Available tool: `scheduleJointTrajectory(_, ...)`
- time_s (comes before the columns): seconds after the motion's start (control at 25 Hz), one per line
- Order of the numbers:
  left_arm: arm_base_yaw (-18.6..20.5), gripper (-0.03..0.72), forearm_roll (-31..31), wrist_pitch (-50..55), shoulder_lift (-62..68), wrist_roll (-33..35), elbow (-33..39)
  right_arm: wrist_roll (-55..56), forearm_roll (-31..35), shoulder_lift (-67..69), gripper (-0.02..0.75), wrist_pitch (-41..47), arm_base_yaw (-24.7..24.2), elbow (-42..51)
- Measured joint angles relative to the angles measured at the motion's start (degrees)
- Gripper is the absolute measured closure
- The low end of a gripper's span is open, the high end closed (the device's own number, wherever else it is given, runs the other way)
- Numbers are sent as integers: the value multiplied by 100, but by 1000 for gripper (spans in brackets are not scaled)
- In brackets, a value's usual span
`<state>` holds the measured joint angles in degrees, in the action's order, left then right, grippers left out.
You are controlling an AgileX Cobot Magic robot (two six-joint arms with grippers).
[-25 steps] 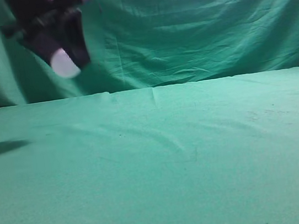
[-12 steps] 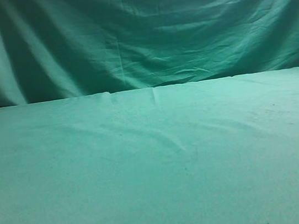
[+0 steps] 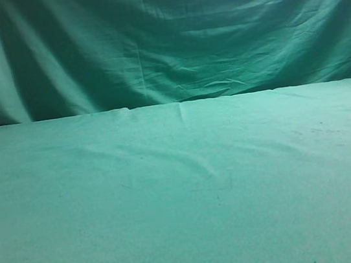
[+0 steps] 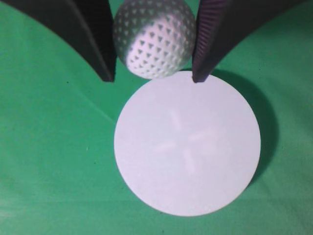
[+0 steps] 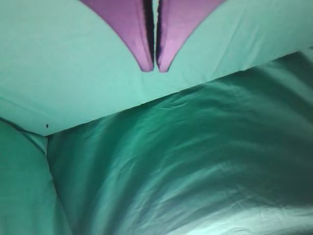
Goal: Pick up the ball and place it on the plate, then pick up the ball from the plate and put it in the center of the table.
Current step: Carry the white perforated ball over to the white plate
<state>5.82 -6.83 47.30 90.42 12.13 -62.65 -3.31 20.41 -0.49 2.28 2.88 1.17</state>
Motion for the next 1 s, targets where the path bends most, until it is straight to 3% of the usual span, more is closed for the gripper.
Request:
scheduleJointTrajectory(0.16, 0, 377, 138, -249, 0, -45, 116, -541, -269, 200, 738, 814, 0, -847)
scheduleJointTrajectory(0.36, 0, 377, 794, -469, 33, -587, 123, -737, -358, 1484, 738, 1988, 0, -1747)
scheduleJointTrajectory(0.68, 0, 377, 1034, -766, 452, -731, 123, -1120, 45, 2905, 738, 2718, 0, -1975)
scheduleJointTrajectory(1.0, 0, 377, 1224, -1265, 516, -735, 129, -1842, -277, 4089, 738, 3890, 0, -2789)
